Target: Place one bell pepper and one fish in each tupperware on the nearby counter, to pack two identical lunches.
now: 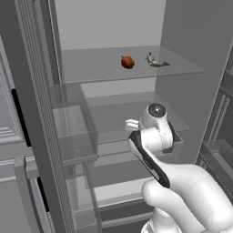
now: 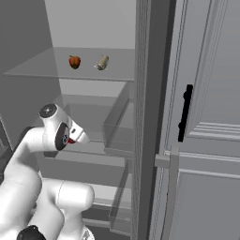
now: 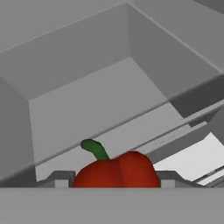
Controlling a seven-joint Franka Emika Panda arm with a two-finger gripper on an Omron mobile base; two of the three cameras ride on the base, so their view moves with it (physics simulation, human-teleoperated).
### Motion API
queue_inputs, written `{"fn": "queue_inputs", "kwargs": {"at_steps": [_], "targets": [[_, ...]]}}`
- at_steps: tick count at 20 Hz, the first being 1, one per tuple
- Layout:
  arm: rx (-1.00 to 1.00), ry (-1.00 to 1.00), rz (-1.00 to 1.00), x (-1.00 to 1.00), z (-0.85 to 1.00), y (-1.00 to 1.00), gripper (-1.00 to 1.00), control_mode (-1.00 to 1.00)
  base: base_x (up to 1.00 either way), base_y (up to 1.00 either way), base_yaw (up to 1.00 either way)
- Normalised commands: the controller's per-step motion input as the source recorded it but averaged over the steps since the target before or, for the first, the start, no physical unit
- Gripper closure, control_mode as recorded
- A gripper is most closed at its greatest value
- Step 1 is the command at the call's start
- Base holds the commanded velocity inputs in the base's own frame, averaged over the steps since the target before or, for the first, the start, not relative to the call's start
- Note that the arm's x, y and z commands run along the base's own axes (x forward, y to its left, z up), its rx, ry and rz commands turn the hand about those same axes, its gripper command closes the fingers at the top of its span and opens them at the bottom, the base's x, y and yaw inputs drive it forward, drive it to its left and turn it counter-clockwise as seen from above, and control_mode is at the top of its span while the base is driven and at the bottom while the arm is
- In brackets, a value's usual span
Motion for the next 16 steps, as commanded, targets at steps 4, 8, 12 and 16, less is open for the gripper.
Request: {"fn": "queue_inputs", "kwargs": {"at_steps": [4,8,12,16], "targets": [[0.00,-0.02,0.00,-0.94,0.60,-0.24,1.00,-1.00,0.00,0.00,0.00],[0.00,-0.04,0.00,-0.82,0.66,-0.25,1.00,-1.00,0.00,0.00,0.00],[0.00,-0.02,0.01,-0.51,0.81,-0.17,1.00,-1.00,0.00,0.00,0.00],[0.00,0.00,0.03,-0.55,0.47,-0.01,1.00,-1.00,0.00,0.00,0.00]]}}
